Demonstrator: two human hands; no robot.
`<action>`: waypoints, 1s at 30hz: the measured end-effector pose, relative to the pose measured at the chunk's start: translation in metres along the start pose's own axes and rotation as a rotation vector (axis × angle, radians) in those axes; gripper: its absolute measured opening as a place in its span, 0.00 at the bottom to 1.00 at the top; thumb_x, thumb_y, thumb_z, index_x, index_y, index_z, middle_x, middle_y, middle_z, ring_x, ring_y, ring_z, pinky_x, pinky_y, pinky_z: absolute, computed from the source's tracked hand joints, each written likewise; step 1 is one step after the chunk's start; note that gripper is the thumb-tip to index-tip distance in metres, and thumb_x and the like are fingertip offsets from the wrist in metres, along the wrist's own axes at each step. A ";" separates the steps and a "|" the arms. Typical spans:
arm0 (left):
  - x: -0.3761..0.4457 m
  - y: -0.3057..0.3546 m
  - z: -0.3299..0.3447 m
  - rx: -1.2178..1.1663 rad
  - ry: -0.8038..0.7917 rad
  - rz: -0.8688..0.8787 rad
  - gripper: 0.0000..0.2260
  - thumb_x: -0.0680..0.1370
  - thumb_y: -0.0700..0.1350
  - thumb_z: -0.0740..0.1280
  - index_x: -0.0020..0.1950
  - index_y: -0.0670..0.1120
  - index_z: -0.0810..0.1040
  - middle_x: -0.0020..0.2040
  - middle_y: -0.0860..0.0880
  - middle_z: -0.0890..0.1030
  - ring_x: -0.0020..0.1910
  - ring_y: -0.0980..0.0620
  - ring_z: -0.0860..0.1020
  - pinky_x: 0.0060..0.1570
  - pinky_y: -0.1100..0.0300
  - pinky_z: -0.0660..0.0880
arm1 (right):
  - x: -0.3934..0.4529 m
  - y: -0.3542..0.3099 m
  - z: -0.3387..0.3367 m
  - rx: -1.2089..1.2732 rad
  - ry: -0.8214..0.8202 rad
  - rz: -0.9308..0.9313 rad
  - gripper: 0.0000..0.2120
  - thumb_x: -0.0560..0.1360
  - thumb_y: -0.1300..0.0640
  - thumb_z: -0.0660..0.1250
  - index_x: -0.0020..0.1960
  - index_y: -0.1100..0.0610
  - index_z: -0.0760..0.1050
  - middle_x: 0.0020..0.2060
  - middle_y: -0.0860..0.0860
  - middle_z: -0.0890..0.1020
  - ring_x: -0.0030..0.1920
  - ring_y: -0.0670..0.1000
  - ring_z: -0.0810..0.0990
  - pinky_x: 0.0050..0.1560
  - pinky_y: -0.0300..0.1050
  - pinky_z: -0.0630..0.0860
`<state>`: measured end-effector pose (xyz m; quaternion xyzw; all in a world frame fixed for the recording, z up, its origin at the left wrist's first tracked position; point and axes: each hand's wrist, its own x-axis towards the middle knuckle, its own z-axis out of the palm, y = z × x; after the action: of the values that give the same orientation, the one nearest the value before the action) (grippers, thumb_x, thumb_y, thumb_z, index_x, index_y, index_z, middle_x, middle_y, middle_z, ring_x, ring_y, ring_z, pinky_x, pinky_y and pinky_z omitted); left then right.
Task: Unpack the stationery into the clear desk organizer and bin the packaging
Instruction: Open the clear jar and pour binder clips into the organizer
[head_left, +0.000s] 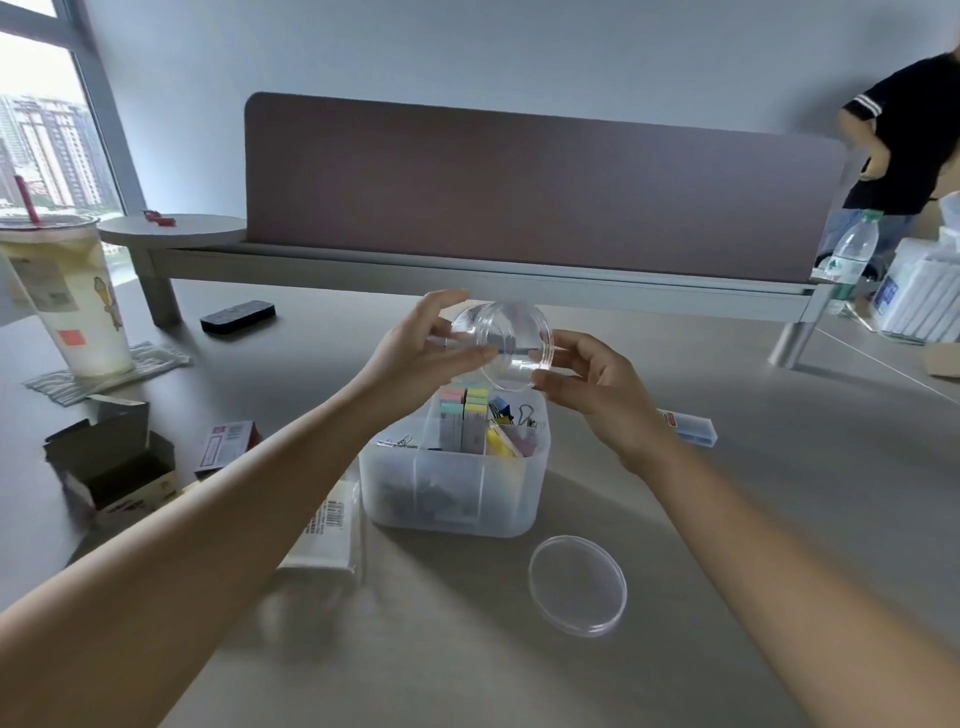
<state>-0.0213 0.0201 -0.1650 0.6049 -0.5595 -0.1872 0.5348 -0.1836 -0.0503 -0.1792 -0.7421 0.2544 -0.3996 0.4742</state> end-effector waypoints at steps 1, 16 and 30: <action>-0.007 0.007 -0.002 -0.028 -0.005 -0.008 0.23 0.73 0.45 0.68 0.65 0.52 0.66 0.48 0.48 0.73 0.45 0.51 0.75 0.40 0.63 0.72 | -0.006 -0.005 0.000 0.005 -0.004 -0.014 0.12 0.73 0.61 0.65 0.54 0.48 0.71 0.52 0.50 0.78 0.51 0.46 0.77 0.48 0.33 0.75; -0.167 -0.008 -0.016 -0.368 0.116 -0.418 0.04 0.75 0.45 0.65 0.48 0.48 0.74 0.39 0.51 0.72 0.30 0.52 0.74 0.25 0.68 0.74 | -0.142 0.020 0.012 -0.752 -0.172 0.159 0.23 0.73 0.54 0.65 0.66 0.56 0.67 0.67 0.54 0.69 0.67 0.53 0.67 0.60 0.37 0.61; -0.225 -0.039 -0.080 0.264 0.331 -0.470 0.19 0.69 0.62 0.64 0.50 0.48 0.75 0.51 0.47 0.77 0.49 0.48 0.73 0.48 0.55 0.68 | -0.154 0.011 0.089 -0.911 -0.420 -0.012 0.29 0.75 0.45 0.60 0.72 0.48 0.54 0.75 0.51 0.50 0.75 0.52 0.49 0.73 0.49 0.49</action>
<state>-0.0051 0.2447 -0.2537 0.8041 -0.3295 -0.1303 0.4774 -0.1940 0.1058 -0.2641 -0.9397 0.2977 -0.0929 0.1406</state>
